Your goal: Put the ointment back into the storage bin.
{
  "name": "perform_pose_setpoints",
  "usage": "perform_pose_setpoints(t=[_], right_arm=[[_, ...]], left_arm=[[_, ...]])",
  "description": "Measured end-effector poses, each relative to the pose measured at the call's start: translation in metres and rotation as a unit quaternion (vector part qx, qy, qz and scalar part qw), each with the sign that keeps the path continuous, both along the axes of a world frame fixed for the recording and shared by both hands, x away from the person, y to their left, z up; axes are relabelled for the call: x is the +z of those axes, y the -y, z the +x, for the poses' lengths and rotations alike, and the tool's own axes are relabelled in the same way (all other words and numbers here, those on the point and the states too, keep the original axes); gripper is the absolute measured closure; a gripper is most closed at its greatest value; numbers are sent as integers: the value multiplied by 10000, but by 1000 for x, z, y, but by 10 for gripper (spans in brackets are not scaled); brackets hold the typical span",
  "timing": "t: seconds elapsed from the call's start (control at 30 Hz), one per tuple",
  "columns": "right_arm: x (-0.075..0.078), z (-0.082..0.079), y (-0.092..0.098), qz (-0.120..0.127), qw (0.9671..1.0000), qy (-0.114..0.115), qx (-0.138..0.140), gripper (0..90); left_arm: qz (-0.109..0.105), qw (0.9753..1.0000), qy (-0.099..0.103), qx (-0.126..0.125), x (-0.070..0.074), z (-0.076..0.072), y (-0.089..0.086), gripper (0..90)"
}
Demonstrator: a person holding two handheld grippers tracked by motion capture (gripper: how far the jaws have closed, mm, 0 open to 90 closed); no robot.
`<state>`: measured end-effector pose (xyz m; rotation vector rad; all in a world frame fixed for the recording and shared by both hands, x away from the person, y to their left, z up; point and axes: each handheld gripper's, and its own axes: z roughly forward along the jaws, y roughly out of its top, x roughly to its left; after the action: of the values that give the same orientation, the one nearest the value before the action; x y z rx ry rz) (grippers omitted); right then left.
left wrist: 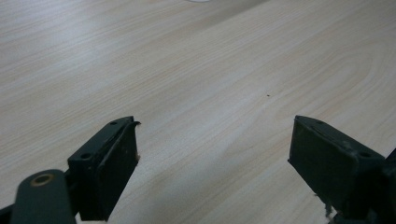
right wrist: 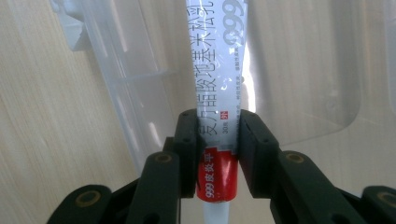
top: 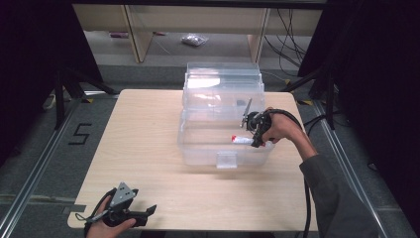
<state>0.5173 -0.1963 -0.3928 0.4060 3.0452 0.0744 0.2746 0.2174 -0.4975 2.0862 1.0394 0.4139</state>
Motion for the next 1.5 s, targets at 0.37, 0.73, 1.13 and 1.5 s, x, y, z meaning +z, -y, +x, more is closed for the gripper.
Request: perform_pose_setpoints(t=[0.37,0.73,1.13,1.5], right_arm=[[-4,2,1,-44,9999,-83,61,709],[-5,2,5,90,9995,-212,-209,620],[21,-6,14,657,9962,175,-536,581],[26,-8,15,780,9951,201,-581,549]], left_arm=[[-103,9999,-10,56,0,-1,2,150],[-108,9999,0,68,-1,0,2,150],[-81,10000,-6,41,0,-1,2,150],[-107,9999,-4,54,0,0,2,150]])
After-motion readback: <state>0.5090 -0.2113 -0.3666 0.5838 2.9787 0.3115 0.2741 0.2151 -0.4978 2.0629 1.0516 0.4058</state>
